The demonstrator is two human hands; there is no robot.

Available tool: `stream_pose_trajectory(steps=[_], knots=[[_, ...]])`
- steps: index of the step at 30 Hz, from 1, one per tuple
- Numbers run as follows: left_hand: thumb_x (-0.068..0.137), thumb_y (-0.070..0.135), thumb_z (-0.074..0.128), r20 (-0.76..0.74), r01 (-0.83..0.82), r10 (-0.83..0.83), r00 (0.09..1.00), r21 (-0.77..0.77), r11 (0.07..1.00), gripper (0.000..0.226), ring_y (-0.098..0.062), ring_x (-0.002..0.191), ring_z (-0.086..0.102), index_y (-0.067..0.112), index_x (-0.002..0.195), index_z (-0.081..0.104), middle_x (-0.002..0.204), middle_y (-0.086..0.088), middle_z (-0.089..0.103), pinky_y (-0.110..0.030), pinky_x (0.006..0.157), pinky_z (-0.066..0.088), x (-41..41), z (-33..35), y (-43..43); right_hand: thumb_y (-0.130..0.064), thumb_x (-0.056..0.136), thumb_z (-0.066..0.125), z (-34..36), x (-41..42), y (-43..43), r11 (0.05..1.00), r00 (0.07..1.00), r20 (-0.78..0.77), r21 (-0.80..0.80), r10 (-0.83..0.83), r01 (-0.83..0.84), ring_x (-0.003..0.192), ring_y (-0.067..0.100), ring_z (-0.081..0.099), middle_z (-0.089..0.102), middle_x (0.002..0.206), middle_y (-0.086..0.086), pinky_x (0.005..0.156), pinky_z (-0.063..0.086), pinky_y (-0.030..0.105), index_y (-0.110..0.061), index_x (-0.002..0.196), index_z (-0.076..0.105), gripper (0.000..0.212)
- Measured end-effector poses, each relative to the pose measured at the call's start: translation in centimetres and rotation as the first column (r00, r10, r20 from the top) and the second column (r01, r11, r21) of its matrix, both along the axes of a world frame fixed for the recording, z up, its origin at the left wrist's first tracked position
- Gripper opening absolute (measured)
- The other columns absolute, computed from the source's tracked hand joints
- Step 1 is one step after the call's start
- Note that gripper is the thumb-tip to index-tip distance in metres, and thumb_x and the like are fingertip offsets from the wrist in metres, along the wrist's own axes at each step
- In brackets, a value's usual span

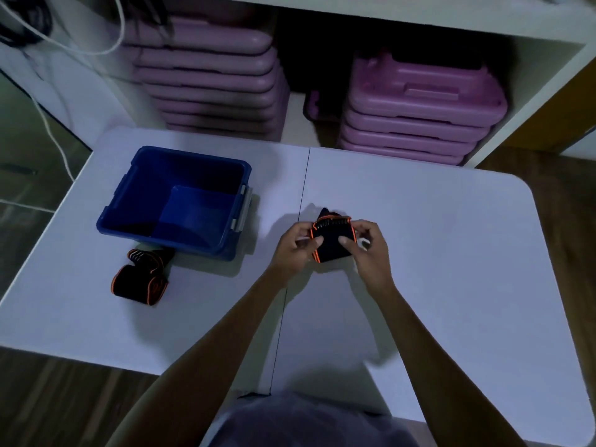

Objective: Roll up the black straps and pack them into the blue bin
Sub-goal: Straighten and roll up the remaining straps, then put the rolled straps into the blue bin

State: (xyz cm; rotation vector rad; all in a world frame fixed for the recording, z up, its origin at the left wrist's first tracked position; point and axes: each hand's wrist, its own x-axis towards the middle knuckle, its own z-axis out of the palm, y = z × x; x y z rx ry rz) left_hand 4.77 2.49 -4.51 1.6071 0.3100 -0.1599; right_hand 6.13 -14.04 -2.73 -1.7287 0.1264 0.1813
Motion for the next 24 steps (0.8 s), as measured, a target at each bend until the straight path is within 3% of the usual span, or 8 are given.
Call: stream_pose_trajectory(steps=[5,8,10,12,15,17,20,24], knots=[[0.080,0.020,0.064,0.212,-0.068,0.105,0.972,-0.175,0.982,0.025,-0.021,0.090,0.062,0.018,0.104,0.055,0.103,-0.008,0.058,-0.044,0.079,0.055,2.9,8.6,5.3,-0.003,0.080,0.071,8.6,5.5,4.8,0.972,0.970,0.175,0.134,0.168,-0.193,0.113,0.008,0.059,0.065,0.116,-0.002,0.098,0.048,0.024,-0.032,0.120,0.056,0.052],[0.086,0.012,0.062,0.282,-0.066,0.121,0.952,-0.197,0.978,0.027,-0.012,0.083,0.064,0.008,0.111,0.053,0.096,-0.005,0.061,-0.034,0.072,0.057,2.9,11.3,10.2,0.001,0.079,0.071,12.0,7.8,8.7,0.918,0.900,0.232,0.058,0.369,-0.392,0.110,0.007,0.062,0.067,0.115,-0.003,0.098,0.049,0.026,-0.028,0.115,0.062,0.047],[0.088,0.009,0.059,0.238,-0.100,0.132,0.962,-0.143,0.985,0.028,-0.019,0.093,0.063,0.005,0.114,0.051,0.100,-0.006,0.062,-0.043,0.082,0.055,2.3,11.4,13.6,0.000,0.077,0.073,12.5,8.2,11.9,0.901,0.875,0.230,-0.016,0.426,-0.434,0.100,0.005,0.064,0.068,0.108,-0.004,0.093,0.050,0.025,-0.023,0.112,0.064,0.043],[0.088,0.009,0.061,0.230,-0.200,0.171,0.958,0.108,0.974,0.028,-0.023,0.101,0.061,0.007,0.115,0.054,0.106,-0.007,0.062,-0.051,0.093,0.050,1.1,10.4,17.0,-0.003,0.075,0.076,11.6,8.0,15.4,0.893,0.864,0.225,-0.096,0.450,-0.440,0.091,0.004,0.062,0.068,0.102,-0.004,0.088,0.050,0.023,-0.020,0.107,0.066,0.038],[0.086,0.021,0.065,0.284,-0.434,0.329,0.901,0.633,0.641,0.044,-0.032,0.118,0.049,0.011,0.127,0.052,0.128,-0.017,0.051,-0.050,0.100,0.042,-1.4,7.6,21.8,-0.005,0.073,0.077,9.0,7.0,20.7,0.867,0.856,0.161,-0.183,0.491,-0.463,0.086,0.007,0.060,0.067,0.101,0.000,0.080,0.045,0.015,-0.013,0.106,0.067,0.035],[0.087,0.030,0.061,0.195,-0.439,0.467,0.863,0.747,0.499,0.059,-0.038,0.133,0.032,0.011,0.138,0.038,0.146,-0.022,0.033,-0.050,0.107,0.030,-3.5,6.4,23.9,-0.006,0.074,0.077,7.3,6.4,24.2,0.837,0.846,0.099,-0.241,0.525,-0.491,0.089,0.009,0.058,0.066,0.102,0.002,0.073,0.041,0.007,-0.010,0.107,0.066,0.035],[0.090,0.036,0.053,0.039,-0.245,0.431,0.901,0.866,0.435,0.068,-0.036,0.141,0.018,0.009,0.145,0.022,0.155,-0.021,0.014,-0.052,0.111,0.018,-5.2,4.5,25.4,-0.007,0.076,0.076,4.7,6.1,29.0,0.803,0.841,0.035,-0.320,0.540,-0.502,0.083,0.010,0.056,0.064,0.102,0.004,0.057,0.039,0.000,-0.008,0.104,0.066,0.030],[0.094,0.040,0.040,-0.017,-0.149,0.387,0.922,0.907,0.393,0.061,-0.022,0.146,0.000,0.011,0.145,0.022,0.158,-0.011,0.003,-0.054,0.112,0.006,-5.5,3.2,25.5,-0.015,0.078,0.073,2.1,6.8,34.0,0.790,0.888,-0.004,-0.455,0.460,-0.411,0.097,0.022,0.062,0.063,0.114,0.008,0.074,0.055,0.033,-0.015,0.106,0.062,0.031]])
